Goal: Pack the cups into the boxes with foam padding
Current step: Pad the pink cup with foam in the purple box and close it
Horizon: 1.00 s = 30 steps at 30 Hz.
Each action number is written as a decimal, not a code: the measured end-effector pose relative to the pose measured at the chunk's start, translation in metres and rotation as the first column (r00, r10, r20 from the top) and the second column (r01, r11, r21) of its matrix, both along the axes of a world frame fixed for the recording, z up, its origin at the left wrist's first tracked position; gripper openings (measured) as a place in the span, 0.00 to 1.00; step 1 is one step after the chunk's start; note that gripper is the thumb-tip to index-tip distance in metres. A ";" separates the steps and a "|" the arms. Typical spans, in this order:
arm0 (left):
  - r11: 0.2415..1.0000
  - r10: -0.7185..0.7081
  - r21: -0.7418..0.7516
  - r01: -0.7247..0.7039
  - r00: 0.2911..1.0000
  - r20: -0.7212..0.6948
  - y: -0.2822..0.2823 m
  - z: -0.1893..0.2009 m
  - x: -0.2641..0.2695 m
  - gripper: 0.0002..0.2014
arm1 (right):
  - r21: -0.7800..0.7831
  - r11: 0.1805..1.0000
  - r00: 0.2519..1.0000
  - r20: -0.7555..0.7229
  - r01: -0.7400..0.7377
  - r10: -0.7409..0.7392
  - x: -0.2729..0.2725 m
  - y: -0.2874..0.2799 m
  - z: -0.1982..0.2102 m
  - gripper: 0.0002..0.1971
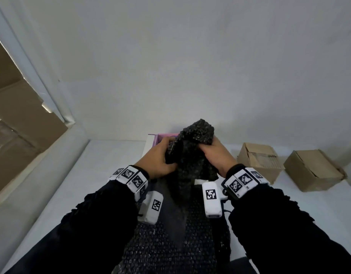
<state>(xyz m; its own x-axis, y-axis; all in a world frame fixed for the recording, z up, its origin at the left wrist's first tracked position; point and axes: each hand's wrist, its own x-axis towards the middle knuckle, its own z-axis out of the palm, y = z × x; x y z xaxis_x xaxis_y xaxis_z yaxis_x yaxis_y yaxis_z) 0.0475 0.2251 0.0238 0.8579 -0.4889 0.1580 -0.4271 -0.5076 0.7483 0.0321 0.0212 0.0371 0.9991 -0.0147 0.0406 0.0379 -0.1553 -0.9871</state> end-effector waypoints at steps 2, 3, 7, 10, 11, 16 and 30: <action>0.990 0.025 0.140 -0.018 0.998 -0.051 0.009 0.000 0.002 0.29 | 0.034 0.999 0.998 0.065 0.011 -0.013 0.004 -0.006 0.009 0.17; 0.979 0.037 0.205 -0.020 0.996 -0.076 0.013 -0.001 0.003 0.25 | 0.052 0.998 0.997 0.073 0.022 -0.025 0.006 -0.009 0.014 0.18; 0.975 0.085 0.221 -0.038 0.974 -0.209 0.026 -0.007 0.008 0.19 | 0.145 0.988 0.999 0.002 0.051 -0.051 0.013 -0.017 0.023 0.19; 0.986 0.157 0.008 -0.164 0.929 -0.335 0.029 -0.004 0.014 0.13 | 0.216 0.974 0.997 -0.052 0.070 -0.060 0.018 -0.020 0.022 0.12; 0.975 0.169 -0.072 -0.212 0.909 -0.380 0.028 0.000 0.016 0.10 | 0.252 0.967 0.998 -0.051 0.044 -0.032 0.019 -0.020 0.022 0.09; 0.794 0.155 -0.443 -0.416 0.843 -0.515 0.029 0.021 0.034 0.07 | 0.578 0.816 0.991 -0.090 -0.030 0.100 0.034 -0.022 0.022 0.15; 0.922 -0.126 0.387 0.014 0.956 0.264 0.006 -0.038 0.074 0.15 | -0.726 0.685 0.937 0.278 0.062 0.210 0.130 -0.008 -0.010 0.23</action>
